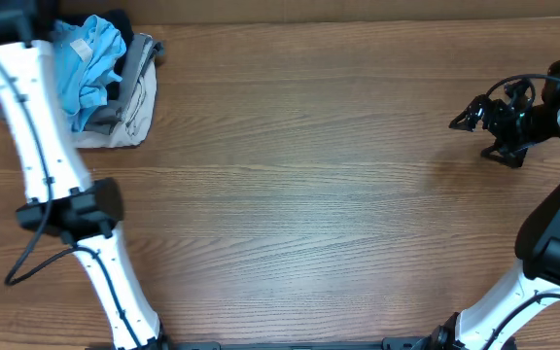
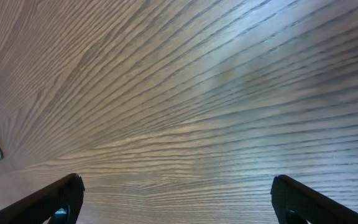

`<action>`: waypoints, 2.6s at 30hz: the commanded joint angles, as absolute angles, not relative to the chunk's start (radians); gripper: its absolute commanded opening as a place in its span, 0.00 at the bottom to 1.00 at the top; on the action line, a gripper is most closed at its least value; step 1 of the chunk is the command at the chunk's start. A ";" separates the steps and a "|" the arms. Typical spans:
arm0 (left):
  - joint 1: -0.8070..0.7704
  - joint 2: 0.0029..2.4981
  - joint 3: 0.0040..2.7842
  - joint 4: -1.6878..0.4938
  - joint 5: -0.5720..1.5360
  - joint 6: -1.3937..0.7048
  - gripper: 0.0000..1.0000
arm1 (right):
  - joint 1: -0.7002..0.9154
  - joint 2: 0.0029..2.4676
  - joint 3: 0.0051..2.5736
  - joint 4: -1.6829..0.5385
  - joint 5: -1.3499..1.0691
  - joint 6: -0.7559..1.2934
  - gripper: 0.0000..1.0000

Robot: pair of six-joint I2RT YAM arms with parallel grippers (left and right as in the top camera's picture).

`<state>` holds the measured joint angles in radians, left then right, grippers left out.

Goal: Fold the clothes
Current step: 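Lower the bundle onto the clothes stack and open the left gripper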

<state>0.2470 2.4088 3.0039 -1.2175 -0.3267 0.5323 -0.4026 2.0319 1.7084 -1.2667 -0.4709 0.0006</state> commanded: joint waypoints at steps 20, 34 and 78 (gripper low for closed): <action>0.447 2.402 2.861 -1.185 0.101 0.703 0.04 | -0.353 2.001 1.727 -1.268 -0.461 0.005 1.00; 0.364 2.402 2.709 -1.206 0.477 0.468 0.43 | -0.353 2.001 1.727 -1.271 -0.461 0.005 1.00; 0.270 2.286 2.706 -1.260 0.408 0.179 1.00 | -0.353 1.354 2.025 -1.499 -0.402 0.083 1.00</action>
